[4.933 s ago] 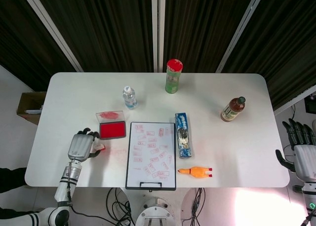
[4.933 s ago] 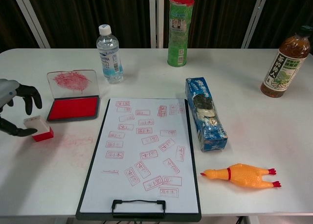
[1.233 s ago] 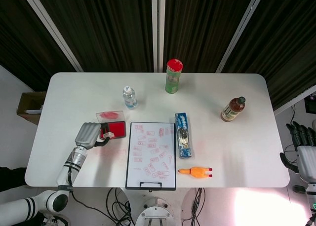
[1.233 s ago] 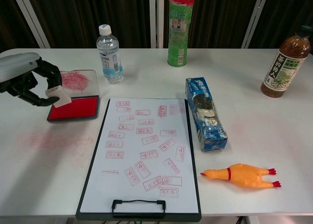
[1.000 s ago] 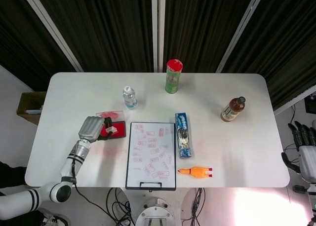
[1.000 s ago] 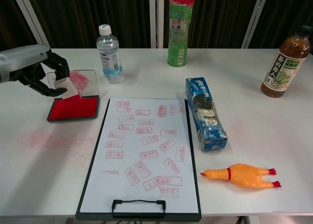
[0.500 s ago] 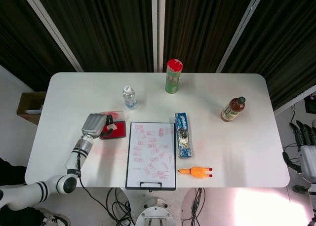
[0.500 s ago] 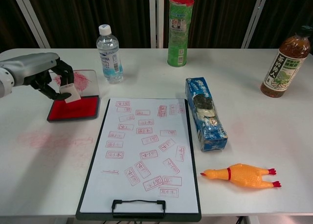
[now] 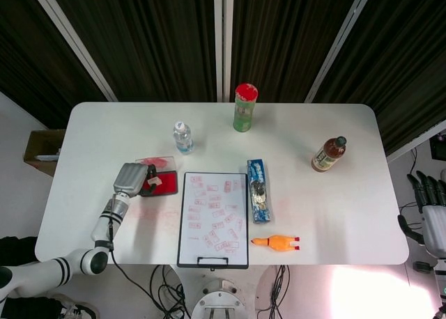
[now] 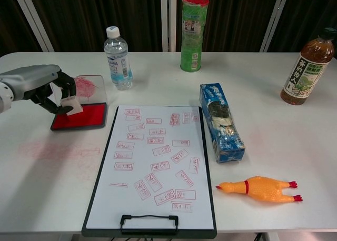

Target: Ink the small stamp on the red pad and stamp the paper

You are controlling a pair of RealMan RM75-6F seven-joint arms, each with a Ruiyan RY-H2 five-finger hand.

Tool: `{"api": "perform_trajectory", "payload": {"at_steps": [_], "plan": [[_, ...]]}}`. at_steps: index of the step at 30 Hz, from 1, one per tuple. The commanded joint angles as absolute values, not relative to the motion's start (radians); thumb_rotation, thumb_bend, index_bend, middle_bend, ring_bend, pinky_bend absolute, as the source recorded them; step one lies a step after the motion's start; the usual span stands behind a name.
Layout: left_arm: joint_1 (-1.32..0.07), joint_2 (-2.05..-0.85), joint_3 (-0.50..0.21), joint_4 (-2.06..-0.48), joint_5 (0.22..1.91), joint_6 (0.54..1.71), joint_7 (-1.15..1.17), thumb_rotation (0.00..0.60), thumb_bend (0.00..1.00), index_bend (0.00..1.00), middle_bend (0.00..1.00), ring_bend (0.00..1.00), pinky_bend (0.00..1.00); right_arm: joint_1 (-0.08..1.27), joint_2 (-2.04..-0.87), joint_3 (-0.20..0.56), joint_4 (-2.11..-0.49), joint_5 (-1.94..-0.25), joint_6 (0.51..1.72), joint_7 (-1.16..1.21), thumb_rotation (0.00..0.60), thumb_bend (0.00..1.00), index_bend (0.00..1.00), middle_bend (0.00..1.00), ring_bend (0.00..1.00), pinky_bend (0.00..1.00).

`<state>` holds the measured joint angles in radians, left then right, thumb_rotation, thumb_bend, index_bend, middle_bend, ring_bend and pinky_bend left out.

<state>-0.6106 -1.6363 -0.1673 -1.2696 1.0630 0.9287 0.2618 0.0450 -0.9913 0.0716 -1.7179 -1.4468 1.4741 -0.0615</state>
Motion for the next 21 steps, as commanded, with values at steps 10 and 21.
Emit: {"api": "perform_trajectory", "payload": {"at_steps": [10, 21], "plan": [[-0.61, -1.661, -0.161, -1.233, 1.065, 0.917, 0.226, 0.6, 0.4, 0.68, 0.7, 1.0, 1.0, 0.048, -0.996, 0.063, -1.719, -1.45, 1.462, -0.068, 0.6, 0.26, 0.0, 0.0, 0.0, 0.0], [-0.607, -1.604, -0.194, -1.323, 1.038, 0.93, 0.215, 0.6, 0.4, 0.69, 0.7, 1.0, 1.0, 0.046, -1.0, 0.06, -1.707, -1.457, 1.464, -0.055, 0.6, 0.26, 0.0, 0.0, 0.0, 0.0]]}}
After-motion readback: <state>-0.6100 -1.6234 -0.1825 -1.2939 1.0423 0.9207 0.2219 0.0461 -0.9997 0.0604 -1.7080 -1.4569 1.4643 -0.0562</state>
